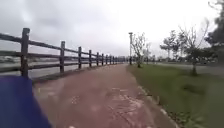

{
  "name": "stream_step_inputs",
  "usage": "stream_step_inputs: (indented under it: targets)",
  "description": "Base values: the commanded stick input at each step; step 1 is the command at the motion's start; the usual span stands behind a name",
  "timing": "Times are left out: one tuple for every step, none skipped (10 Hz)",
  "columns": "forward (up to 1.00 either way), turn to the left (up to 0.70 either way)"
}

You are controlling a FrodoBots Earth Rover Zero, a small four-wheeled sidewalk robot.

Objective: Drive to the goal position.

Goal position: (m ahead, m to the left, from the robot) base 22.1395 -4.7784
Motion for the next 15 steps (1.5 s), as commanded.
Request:
stream_step_inputs:
  targets:
    - [0.85, 0.16]
    - [0.85, 0.09]
    - [0.85, 0.0]
    - [0.85, 0.0]
    - [0.85, 0.01]
    - [0.85, 0.03]
    - [0.85, 0.04]
    - [0.85, 0.0]
    - [0.85, 0.01]
    - [0.85, 0.01]
    - [0.85, 0.0]
    - [0.85, 0.0]
    - [0.85, 0.04]
    - [0.85, 0.03]
    - [0.85, 0.08]
